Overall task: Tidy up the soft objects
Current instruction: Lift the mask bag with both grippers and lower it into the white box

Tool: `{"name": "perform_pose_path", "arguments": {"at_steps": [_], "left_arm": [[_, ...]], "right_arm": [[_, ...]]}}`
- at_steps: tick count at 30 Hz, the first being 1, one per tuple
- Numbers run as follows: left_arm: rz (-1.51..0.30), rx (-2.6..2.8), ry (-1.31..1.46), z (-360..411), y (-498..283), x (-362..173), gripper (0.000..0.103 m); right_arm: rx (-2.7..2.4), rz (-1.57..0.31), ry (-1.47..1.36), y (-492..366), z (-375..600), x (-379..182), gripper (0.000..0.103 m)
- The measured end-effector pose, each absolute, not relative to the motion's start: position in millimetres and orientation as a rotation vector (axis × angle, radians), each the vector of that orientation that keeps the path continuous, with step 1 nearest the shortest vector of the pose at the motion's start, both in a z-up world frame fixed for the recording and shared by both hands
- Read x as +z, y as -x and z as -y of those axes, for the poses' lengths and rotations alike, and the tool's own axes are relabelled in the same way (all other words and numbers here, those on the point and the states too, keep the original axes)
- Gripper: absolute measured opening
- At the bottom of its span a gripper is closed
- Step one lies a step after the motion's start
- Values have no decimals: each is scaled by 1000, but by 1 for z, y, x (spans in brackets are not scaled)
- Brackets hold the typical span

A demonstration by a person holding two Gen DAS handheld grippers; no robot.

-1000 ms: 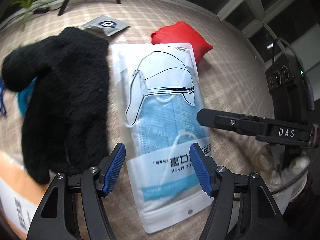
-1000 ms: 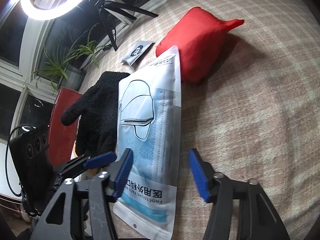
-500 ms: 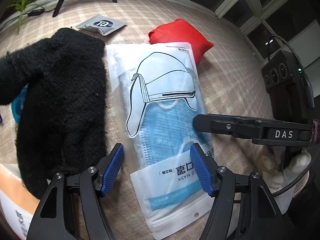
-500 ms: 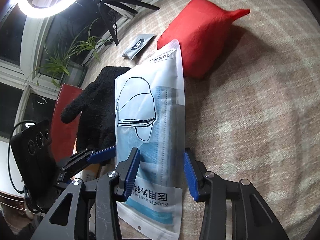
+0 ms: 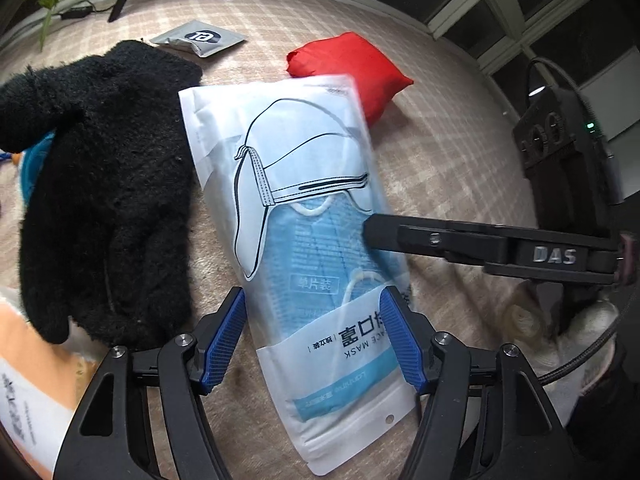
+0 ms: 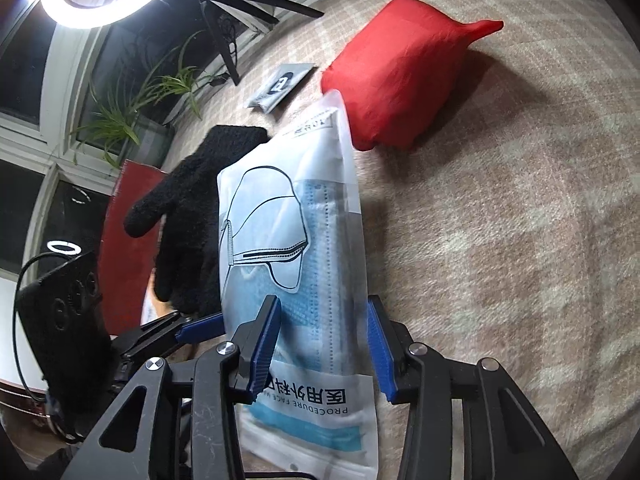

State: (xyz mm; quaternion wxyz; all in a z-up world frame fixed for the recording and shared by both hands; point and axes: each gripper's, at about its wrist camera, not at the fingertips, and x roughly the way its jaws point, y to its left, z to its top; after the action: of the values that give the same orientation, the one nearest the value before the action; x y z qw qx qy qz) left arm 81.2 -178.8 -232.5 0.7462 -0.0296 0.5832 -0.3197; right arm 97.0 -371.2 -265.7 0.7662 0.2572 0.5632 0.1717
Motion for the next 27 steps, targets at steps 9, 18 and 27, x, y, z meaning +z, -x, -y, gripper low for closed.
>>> {"name": "perform_pose_path", "arguments": {"at_steps": [9, 18, 27], "left_arm": [[-1227, -649, 48, 172, -84, -208, 66], [-1136, -596, 83, 139, -88, -170, 66], [-1035, -535, 119, 94, -82, -130, 66]], "right_arm": [[368, -1183, -547, -96, 360, -240, 39], [404, -1116, -534, -99, 334, -201, 39], [473, -1060, -486, -106, 284, -157, 39]]}}
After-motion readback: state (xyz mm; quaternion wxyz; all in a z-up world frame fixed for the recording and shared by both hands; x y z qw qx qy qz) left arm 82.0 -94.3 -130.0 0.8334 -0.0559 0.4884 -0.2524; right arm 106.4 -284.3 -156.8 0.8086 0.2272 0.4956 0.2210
